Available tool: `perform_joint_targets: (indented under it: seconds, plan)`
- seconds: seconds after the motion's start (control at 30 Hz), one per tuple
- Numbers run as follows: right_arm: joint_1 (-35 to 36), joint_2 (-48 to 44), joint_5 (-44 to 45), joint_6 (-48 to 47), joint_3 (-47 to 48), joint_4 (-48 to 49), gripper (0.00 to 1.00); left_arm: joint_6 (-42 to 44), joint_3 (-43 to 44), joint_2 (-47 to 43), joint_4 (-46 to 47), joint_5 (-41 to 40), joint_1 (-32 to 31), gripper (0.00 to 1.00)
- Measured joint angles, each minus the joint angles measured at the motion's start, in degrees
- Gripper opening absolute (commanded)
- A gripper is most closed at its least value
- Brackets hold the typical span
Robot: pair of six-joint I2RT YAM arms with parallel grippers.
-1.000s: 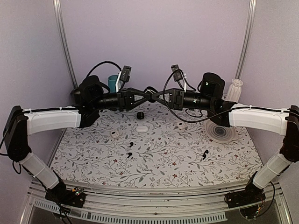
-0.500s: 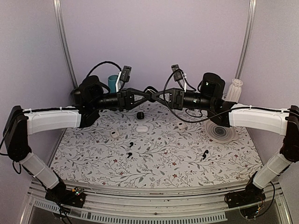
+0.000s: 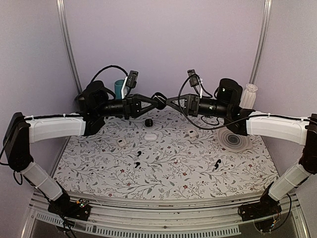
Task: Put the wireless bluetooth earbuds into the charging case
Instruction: Open the charging case.
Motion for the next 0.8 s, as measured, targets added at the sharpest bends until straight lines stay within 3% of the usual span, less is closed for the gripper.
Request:
perform_joint_targets:
  seconds: [0.47, 0.8]
  plan:
    - [-0.87, -0.02, 2.12, -0.02, 0.00, -1.53, 0.59, 0.04, -0.63, -0.15, 0.52, 4.46, 0.13, 0.00]
    - [-0.87, -0.81, 3.17, -1.46, -0.02, -4.44, 0.63, 1.25, -1.51, -0.28, 0.44, 2.45, 0.17, 0.00]
